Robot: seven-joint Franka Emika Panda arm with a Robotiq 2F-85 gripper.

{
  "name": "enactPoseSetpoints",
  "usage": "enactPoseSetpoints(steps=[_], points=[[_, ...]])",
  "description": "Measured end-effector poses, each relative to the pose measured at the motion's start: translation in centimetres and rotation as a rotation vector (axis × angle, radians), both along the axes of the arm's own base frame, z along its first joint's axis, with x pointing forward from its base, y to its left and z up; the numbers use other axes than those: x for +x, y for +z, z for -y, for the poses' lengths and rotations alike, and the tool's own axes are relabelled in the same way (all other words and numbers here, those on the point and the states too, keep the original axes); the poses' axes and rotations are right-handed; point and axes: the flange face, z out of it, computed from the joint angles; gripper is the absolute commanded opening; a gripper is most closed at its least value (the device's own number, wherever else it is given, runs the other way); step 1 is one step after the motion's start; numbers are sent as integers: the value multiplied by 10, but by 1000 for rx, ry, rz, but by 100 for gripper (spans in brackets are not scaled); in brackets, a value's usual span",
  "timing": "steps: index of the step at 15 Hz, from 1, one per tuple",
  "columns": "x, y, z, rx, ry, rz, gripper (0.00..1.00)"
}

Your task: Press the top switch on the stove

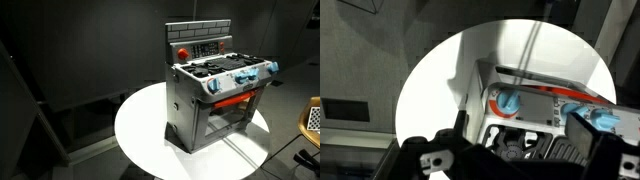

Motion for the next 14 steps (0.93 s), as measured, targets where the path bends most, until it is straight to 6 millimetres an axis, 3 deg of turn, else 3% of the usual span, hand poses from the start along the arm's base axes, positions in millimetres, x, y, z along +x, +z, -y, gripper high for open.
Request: enactPoseSetpoints(steps=[8,14], points=[[2,-1,-1,-2,-6,0,100],[23,5,-13,-27,-43,60,100]])
